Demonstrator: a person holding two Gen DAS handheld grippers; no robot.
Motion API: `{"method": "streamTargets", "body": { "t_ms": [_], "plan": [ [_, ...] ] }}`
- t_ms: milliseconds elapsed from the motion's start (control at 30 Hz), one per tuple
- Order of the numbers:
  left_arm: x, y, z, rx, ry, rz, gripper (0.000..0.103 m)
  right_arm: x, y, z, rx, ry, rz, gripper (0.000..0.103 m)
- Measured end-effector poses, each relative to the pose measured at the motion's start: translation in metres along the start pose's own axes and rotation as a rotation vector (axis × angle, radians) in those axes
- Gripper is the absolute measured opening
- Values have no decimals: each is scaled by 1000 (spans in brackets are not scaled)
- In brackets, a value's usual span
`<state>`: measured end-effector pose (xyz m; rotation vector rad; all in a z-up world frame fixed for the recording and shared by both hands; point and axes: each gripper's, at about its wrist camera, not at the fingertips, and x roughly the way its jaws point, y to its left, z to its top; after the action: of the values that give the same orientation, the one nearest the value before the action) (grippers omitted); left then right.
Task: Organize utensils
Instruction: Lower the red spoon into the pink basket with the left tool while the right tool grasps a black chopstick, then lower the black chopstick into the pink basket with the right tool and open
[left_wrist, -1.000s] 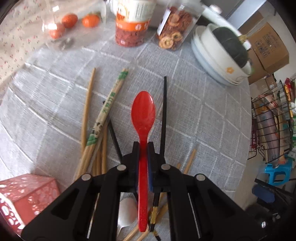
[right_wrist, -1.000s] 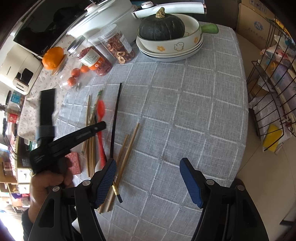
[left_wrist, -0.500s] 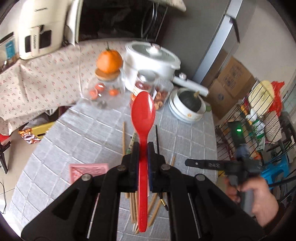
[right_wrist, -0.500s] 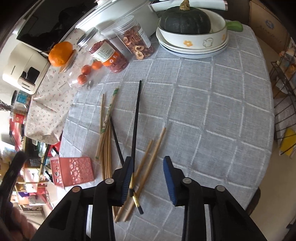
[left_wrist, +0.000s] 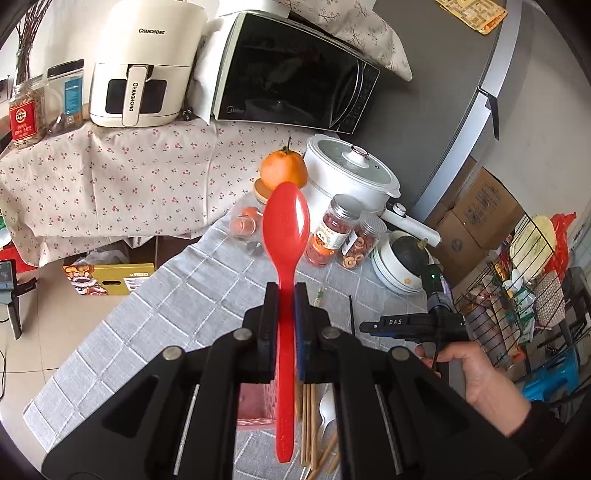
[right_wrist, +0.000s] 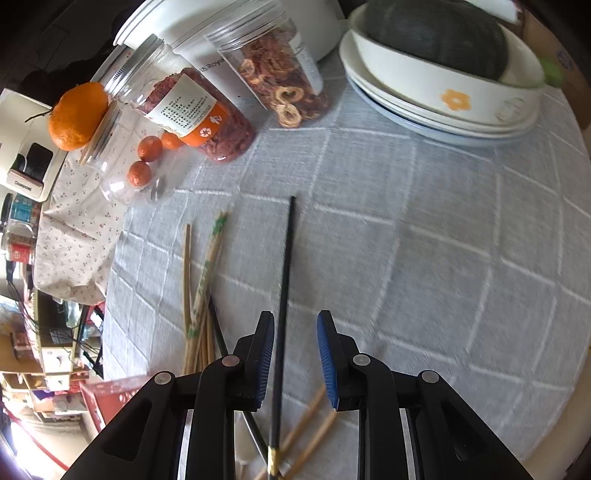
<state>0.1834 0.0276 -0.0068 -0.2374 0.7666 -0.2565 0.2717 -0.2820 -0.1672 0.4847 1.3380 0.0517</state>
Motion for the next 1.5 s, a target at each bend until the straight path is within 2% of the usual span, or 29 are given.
{"method": "streamTargets", "body": {
  "t_ms": [167, 233, 300, 400, 500, 600, 700, 867, 1033, 1133, 1200, 1267, 1333, 1433, 1500],
  "plan": [
    [5, 0, -3, 13, -39, 3, 9, 28, 15, 7, -50, 8, -65, 24],
    [6, 0, -2, 20, -56, 0, 9, 32, 21, 8, -92, -18, -108, 24],
    [8, 0, -4, 35, -70, 12, 9, 35, 29, 6, -145, -28, -153, 11],
    [11, -1, -10, 58, -101, 16, 9, 36, 37, -1, -201, -54, -191, 7],
    [12, 4, -17, 43, -162, 7, 9, 20, 43, -8, -194, -98, -190, 6],
    [14, 3, -24, 87, -224, 44, 9, -16, 54, -20, -223, -194, -164, 5],
    [22, 9, -29, 72, -240, 85, 9, -51, 61, -36, -235, -273, -132, 5],
    [34, 11, -41, 87, -236, 145, 9, -96, 67, -59, -222, -382, -87, 5],
    [38, 10, -49, 94, -199, 144, 9, -123, 76, -85, -248, -438, -58, 5],
    [40, 11, -51, 82, -150, 146, 10, -137, 79, -96, -253, -465, -40, 6],
    [38, 10, -52, 77, -117, 128, 19, -144, 80, -104, -258, -481, -27, 5],
    [31, 11, -52, 61, -92, 114, 32, -149, 84, -111, -264, -495, -17, 5],
    [24, 12, -54, 37, -68, 113, 38, -155, 89, -117, -278, -508, -6, 5],
    [5, 14, -50, -18, -37, 109, 40, -167, 98, -126, -318, -531, 11, 5],
    [-8, 12, -45, -15, -16, 113, 47, -176, 104, -131, -342, -544, 36, 5]
  ]
}}
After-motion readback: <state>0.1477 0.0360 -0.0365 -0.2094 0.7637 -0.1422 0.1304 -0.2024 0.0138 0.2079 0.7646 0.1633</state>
